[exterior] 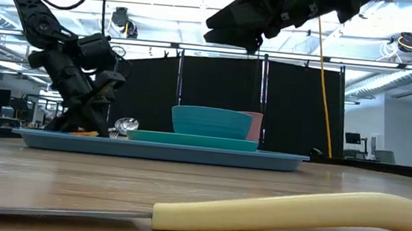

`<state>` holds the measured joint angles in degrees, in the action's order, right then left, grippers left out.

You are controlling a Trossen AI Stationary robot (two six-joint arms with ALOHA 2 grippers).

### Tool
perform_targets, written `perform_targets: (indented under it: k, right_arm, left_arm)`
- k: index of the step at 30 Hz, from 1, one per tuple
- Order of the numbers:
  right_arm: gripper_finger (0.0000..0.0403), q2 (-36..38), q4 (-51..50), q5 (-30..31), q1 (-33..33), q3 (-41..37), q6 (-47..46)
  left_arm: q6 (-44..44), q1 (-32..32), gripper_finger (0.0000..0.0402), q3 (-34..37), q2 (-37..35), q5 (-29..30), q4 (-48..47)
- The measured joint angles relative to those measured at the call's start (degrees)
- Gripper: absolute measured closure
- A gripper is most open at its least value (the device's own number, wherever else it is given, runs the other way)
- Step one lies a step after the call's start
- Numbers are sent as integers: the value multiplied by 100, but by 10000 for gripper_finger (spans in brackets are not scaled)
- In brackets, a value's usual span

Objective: Set up tray
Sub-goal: Put the orange spoon on the yellow napkin to the right of the orange fork on the blue serving tray

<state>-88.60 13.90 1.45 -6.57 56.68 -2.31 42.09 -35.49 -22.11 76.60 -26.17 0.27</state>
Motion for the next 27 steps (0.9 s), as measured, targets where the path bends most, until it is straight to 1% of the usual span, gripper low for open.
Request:
perform_targets:
  k: [6, 12, 16, 20, 25, 27]
  right_arm:
    - [206, -2, 581, 2, 22, -273, 0]
    - [206, 0, 600, 2, 35, -273, 0]
    - [206, -2, 598, 2, 35, -273, 0]
    - [206, 0, 600, 2, 35, -273, 0]
    - [206, -2, 600, 2, 35, -273, 0]
    - [206, 0, 600, 2, 35, -273, 0]
  left_arm:
    - [-45, -50, 397, 0, 70, -18, 31]
    - [-64, -50, 393, -2, 70, -94, -26]
    - [-107, -50, 397, -2, 70, -130, -22]
    - [-108, -48, 389, -2, 72, -150, -20]
    - [-149, -48, 396, -2, 74, -187, -18]
    - [-188, -45, 390, -2, 76, -190, -24]
